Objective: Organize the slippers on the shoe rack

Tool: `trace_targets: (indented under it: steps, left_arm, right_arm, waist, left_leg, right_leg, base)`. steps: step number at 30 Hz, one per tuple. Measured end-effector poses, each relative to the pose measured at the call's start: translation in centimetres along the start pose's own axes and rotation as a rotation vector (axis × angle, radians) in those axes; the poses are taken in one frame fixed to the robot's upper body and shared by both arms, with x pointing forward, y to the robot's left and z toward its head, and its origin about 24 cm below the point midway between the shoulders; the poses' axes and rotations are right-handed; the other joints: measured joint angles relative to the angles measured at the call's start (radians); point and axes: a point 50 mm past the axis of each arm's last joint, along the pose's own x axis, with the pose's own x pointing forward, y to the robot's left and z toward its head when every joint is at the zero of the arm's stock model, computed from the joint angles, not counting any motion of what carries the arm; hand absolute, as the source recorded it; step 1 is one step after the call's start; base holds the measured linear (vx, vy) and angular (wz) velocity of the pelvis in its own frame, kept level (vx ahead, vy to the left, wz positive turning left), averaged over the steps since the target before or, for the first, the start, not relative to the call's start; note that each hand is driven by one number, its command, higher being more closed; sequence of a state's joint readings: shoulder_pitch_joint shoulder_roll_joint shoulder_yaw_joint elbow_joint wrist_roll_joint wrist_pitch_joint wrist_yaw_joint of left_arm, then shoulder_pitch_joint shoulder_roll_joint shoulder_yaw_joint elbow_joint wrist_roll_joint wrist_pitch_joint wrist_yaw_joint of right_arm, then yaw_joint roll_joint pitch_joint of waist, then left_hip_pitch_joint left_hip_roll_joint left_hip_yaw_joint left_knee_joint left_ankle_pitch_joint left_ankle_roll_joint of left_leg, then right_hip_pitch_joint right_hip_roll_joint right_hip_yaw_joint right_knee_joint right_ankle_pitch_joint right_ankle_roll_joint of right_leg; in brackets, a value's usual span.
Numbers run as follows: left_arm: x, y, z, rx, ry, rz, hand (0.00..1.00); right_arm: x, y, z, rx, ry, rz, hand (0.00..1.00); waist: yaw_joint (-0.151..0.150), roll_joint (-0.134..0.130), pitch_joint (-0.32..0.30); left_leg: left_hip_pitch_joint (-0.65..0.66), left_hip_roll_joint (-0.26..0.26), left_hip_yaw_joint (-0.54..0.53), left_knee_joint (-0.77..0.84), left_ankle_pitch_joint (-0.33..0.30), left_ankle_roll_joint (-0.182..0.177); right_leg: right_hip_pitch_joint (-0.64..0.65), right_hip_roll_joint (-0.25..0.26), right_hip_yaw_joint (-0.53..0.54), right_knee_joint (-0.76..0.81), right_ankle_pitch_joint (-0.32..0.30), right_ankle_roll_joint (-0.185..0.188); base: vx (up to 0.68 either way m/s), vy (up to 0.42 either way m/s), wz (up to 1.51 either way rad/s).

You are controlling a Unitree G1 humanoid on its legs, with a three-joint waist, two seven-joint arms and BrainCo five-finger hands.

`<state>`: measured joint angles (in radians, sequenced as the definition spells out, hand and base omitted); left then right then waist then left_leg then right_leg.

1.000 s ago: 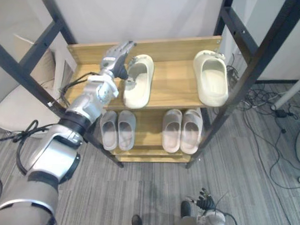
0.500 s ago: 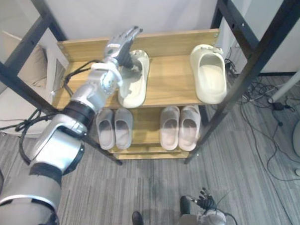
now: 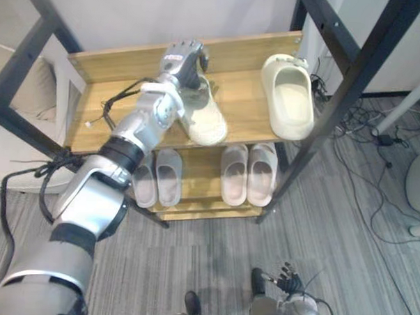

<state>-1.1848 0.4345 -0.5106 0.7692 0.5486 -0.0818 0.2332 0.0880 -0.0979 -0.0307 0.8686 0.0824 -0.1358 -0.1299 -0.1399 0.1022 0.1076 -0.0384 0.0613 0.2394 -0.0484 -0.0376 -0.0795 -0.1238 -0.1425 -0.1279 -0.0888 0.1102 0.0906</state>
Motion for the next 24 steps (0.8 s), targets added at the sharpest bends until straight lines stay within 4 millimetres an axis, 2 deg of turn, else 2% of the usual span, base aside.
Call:
trace_targets:
  steps: [5,6,24]
  left_arm:
    - [0.06,-0.40,0.45,-0.002,-0.008,-0.008,1.00]
    - [0.05,-0.44,0.40,0.006,-0.008,-0.010,0.00]
    - [-0.08,-0.67,0.35,0.021,-0.009,-0.015,0.00]
  right_arm:
    - [-0.14,-0.09,-0.03,0.002,-0.005,-0.008,0.00]
    - [-0.17,-0.10,-0.03,0.002,-0.007,-0.008,0.00]
    - [-0.11,-0.06,-0.04,-0.002,-0.004,-0.006,0.00]
  waist:
    - [0.007,0.000,0.001]
    - [0.006,0.000,0.001]
    - [0.009,-0.003,0.010]
  left_leg:
    - [0.000,0.001,-0.001,0.000,0.000,0.000]
    - [0.000,0.001,-0.001,0.001,0.000,0.000]
    - [-0.002,-0.002,-0.029,0.013,0.000,0.000]
  right_leg:
    - [0.001,0.000,-0.002,0.000,0.000,0.000]
    - [0.002,0.000,-0.002,0.000,0.000,0.000]
    - [0.021,-0.002,-0.029,0.000,-0.002,0.001]
  base:
    - [-0.01,-0.007,0.00]
    - [0.00,0.000,0.00]
    - [-0.01,-0.009,0.03]
